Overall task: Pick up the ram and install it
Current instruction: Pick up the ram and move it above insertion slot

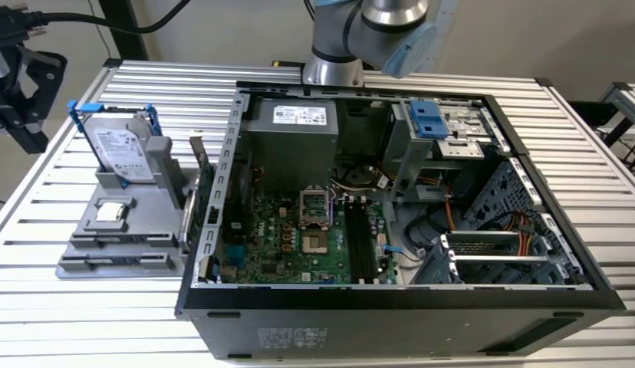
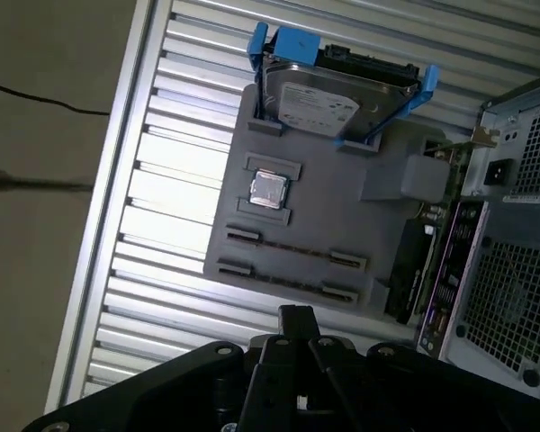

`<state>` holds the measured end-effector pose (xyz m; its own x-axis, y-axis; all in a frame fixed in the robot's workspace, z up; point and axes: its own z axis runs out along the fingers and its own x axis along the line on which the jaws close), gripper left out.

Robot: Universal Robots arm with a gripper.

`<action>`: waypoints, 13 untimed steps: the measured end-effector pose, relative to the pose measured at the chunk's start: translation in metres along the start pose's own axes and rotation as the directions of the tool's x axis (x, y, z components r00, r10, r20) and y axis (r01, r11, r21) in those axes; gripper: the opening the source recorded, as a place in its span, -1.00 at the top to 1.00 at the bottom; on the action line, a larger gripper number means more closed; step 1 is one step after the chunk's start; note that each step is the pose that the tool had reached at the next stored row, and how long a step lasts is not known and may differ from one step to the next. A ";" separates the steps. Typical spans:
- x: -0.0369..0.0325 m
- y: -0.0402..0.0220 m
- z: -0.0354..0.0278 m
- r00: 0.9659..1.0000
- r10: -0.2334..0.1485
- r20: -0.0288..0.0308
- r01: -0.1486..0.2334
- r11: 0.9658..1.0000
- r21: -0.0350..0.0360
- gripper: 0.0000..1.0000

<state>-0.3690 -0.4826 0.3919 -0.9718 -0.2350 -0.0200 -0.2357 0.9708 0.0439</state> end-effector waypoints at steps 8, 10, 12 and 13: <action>-0.0001 0.0002 0.0000 0.999 -0.046 -0.002 0.046 0.999 0.000 1.00; -0.0001 0.0003 0.0000 0.998 -0.058 -0.003 0.058 0.998 -0.001 1.00; -0.0001 0.0004 0.0000 0.998 -0.070 -0.003 0.070 0.998 -0.001 1.00; -0.0002 0.0004 -0.0001 0.997 -0.077 -0.004 0.077 0.997 -0.001 1.00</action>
<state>-0.3690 -0.4821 0.3920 -0.9507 -0.3096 -0.0197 -0.3102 0.9497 0.0430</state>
